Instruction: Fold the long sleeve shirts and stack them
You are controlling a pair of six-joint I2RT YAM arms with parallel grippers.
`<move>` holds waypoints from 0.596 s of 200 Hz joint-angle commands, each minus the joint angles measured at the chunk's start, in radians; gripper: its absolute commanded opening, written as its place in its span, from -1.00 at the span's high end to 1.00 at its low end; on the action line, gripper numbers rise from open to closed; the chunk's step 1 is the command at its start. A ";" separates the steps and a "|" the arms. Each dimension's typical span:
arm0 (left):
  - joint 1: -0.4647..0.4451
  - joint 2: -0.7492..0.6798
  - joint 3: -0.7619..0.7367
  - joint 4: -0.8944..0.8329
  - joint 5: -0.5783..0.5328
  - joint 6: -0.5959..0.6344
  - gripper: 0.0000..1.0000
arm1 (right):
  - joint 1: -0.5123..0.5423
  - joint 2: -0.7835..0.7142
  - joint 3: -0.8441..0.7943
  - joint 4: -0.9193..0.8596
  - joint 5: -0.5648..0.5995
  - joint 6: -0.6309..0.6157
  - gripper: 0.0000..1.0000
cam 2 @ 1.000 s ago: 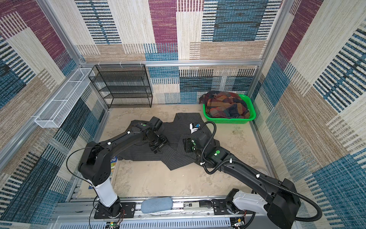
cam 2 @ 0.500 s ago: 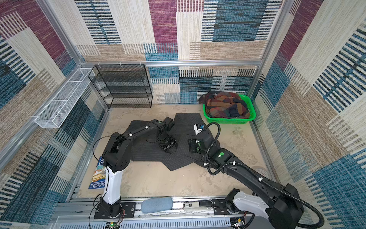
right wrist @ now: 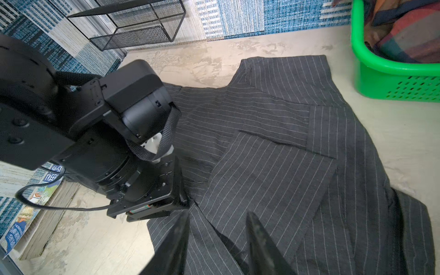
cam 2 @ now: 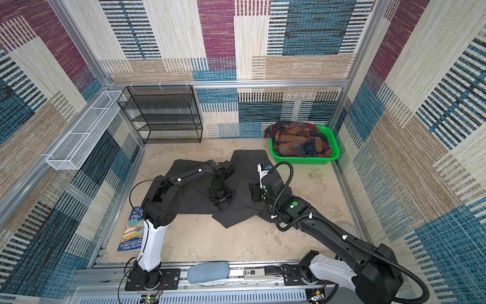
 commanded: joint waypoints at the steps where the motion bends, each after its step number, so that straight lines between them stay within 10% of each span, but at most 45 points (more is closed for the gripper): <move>1: -0.007 -0.028 0.034 -0.025 -0.104 -0.009 0.06 | 0.000 0.000 -0.005 0.036 -0.021 0.001 0.16; 119: -0.092 0.026 0.041 0.000 -0.045 -0.020 0.04 | -0.002 -0.023 -0.039 0.037 0.008 0.010 0.17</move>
